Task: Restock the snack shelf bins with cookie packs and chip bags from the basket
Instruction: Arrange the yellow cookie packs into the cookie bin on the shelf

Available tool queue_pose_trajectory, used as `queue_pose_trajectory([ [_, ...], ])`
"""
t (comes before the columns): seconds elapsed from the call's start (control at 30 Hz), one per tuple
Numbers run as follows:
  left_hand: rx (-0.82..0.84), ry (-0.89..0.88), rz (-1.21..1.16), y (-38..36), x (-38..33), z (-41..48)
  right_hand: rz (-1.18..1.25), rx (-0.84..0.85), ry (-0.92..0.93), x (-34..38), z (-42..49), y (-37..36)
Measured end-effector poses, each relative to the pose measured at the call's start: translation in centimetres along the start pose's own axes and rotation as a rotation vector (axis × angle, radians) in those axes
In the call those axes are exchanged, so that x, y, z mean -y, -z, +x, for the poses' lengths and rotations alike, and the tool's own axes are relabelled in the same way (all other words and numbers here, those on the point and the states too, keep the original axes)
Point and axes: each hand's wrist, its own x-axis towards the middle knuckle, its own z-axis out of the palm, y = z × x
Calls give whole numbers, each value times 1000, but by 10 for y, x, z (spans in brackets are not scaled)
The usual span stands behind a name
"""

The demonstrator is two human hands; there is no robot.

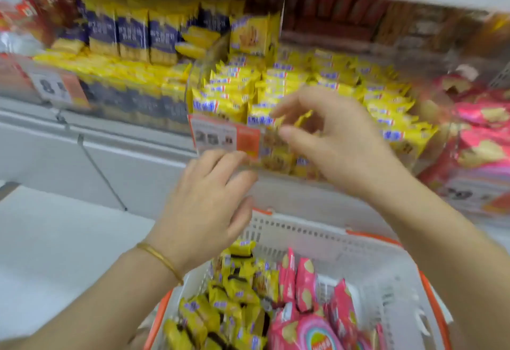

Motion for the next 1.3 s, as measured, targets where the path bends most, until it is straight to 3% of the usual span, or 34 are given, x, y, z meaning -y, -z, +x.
queue_pose_trajectory([
  [0.13, 424, 7, 84, -25, 0, -29, 50, 275, -227, -43, -61, -64],
  [0.23, 624, 33, 134, -34, -4, -35, -136, 509, -368, -105, -84, -134],
  [0.33, 793, 52, 231, -41, 3, -33, -123, 654, -492, -150, -104, -191],
  [0.57, 942, 95, 310, -51, 20, -22, 125, 623, -716, -159, -102, -297],
  [0.67, 964, 87, 277, -56, 23, -21, 55, 605, -817, -164, -97, -325],
  [0.73, 961, 85, 265, -57, 25, -20, 48, 500, -843, -163, -97, -323],
  [0.83, 966, 94, 269, -55, 28, -18, 230, 353, -866, -160, -98, -292],
  [0.97, 930, 146, 221, -58, 27, -12, 878, 211, -1036, -142, -105, -218],
  [1.1, 911, 330, -180, -58, 10, -3, 1266, 117, -994, -112, -104, -154],
  [1.23, 771, 430, -596, -37, 2, 9, 1265, 88, -864, -78, -95, -102],
  [1.3, 732, 439, -826, -20, 5, 13, 1128, 142, -743, -61, -88, -75],
])
